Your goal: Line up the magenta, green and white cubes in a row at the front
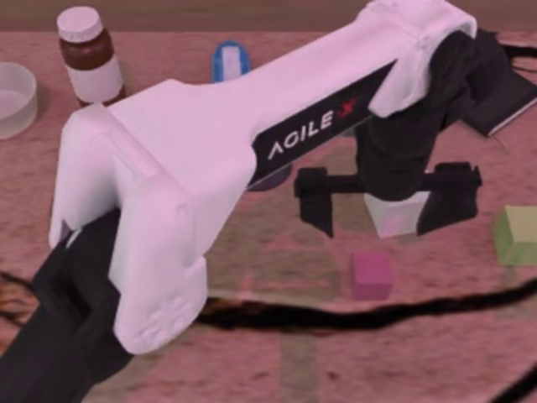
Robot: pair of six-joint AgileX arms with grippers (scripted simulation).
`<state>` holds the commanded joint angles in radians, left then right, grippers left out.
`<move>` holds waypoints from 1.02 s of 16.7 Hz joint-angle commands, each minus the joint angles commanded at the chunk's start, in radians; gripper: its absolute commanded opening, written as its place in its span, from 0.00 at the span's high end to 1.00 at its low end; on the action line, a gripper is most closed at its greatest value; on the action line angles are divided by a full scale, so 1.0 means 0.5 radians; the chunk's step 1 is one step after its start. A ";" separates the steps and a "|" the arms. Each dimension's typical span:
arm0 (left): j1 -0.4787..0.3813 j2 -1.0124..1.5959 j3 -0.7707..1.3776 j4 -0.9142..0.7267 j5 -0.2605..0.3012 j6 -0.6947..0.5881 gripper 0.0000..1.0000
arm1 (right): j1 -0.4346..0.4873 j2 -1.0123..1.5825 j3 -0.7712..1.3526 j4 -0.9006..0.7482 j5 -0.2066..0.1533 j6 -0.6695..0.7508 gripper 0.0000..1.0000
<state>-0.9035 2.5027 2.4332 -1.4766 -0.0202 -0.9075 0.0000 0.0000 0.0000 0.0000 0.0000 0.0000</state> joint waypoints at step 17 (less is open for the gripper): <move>0.759 -1.826 -1.702 1.000 -0.033 0.346 0.00 | 0.075 1.384 1.089 -0.821 0.000 0.106 0.00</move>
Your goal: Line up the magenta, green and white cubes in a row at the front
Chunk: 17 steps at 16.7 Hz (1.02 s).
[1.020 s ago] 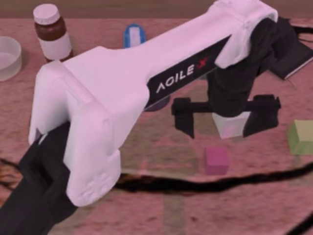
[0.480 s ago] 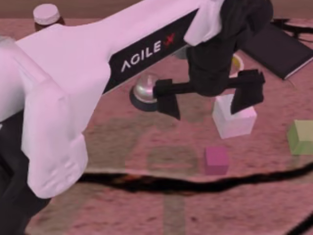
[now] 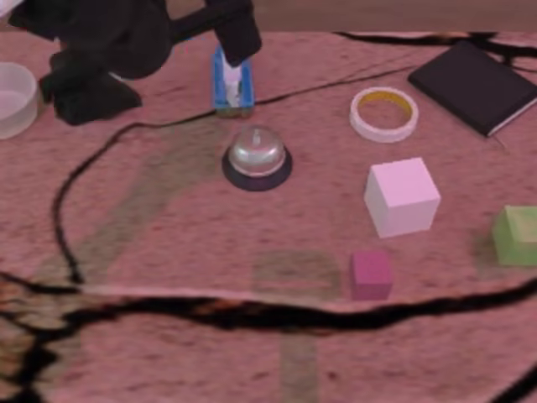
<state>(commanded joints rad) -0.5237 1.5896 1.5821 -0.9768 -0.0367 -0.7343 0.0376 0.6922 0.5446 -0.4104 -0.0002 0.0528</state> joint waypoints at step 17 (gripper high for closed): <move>1.050 -3.053 -3.042 1.861 0.064 1.388 0.00 | 0.121 2.356 1.723 -1.329 0.004 0.160 0.00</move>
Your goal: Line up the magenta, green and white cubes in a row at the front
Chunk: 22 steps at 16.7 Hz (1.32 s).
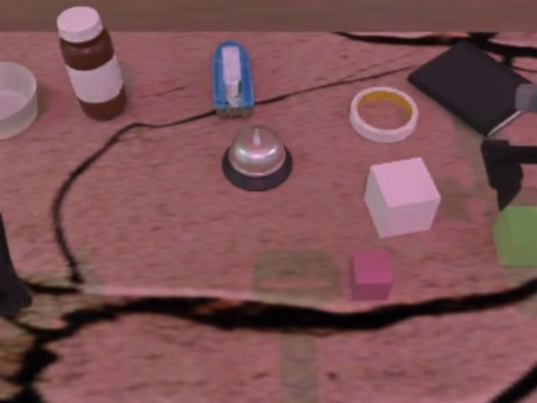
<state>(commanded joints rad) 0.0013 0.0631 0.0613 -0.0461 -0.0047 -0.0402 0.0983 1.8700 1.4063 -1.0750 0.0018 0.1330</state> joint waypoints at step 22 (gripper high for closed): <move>0.037 -0.126 -0.123 0.092 0.009 0.080 0.00 | 0.009 0.355 -0.312 0.603 0.000 0.016 0.00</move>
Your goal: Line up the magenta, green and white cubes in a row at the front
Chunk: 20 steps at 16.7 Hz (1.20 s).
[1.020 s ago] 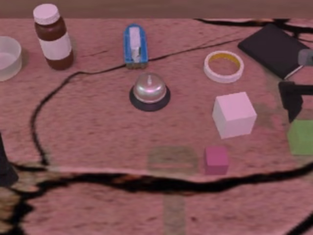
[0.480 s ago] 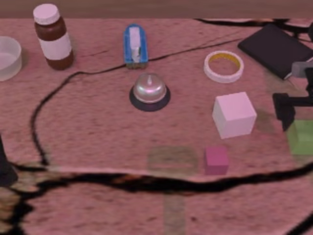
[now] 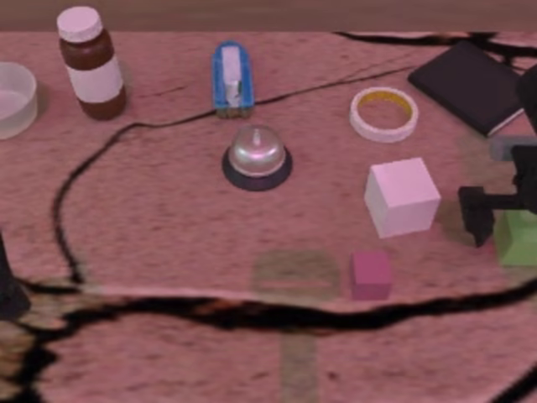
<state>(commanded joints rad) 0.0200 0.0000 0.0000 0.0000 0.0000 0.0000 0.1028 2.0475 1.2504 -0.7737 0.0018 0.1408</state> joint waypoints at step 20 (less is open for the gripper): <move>0.000 0.000 0.000 0.000 0.000 0.000 0.00 | 0.000 0.000 0.000 0.000 0.000 0.000 1.00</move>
<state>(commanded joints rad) 0.0200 0.0000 0.0000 0.0000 0.0000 0.0000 0.1028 2.0475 1.2504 -0.7737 0.0018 0.1408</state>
